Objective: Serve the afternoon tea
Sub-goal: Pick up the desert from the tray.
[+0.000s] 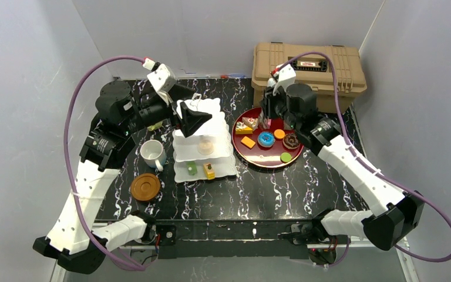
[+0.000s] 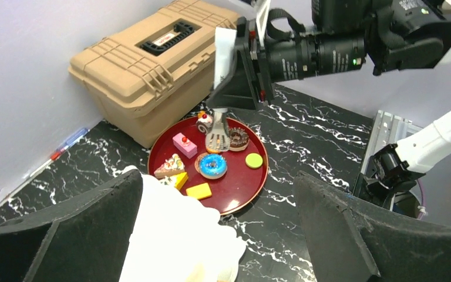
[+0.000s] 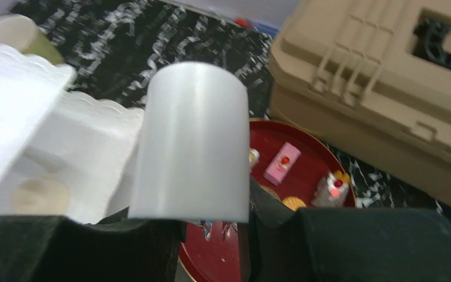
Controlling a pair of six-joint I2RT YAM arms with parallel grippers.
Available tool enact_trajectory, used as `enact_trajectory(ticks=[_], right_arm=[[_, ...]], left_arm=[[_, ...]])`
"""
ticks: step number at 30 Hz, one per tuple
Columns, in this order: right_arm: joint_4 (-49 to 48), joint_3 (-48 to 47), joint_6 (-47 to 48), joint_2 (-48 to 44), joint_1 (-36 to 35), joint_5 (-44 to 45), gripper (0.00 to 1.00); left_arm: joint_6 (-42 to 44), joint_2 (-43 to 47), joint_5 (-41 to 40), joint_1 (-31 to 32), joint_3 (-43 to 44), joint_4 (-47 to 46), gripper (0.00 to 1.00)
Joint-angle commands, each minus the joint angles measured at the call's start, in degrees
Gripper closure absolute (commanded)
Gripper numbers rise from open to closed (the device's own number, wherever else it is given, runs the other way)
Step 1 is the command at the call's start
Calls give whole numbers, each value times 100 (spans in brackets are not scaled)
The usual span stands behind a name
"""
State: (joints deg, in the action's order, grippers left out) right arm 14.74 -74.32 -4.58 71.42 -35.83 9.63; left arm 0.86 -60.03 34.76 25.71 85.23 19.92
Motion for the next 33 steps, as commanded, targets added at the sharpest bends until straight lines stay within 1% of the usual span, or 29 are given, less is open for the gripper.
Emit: enact_trajectory(ticks=[1,8,16,21,33], right_arm=[[-871,601,230,-316,24,1305,75],[-1415,1194,63,-131,24,1336,72],[-2588,1748,-116,27,24,1518,70],[-2823,1904,-221,199,24,1594,62],[-3161,2312,-272,239,24,1842,40]], left_arm=[[-42,-86,-249,-5,262,397,2],[13,-96,-288,-5,208,493,2],[189,-224,-472,-5,160,722,2],[307,-256,-629,-5,135,956,2],[370,-215,-679,-5,107,874,2]])
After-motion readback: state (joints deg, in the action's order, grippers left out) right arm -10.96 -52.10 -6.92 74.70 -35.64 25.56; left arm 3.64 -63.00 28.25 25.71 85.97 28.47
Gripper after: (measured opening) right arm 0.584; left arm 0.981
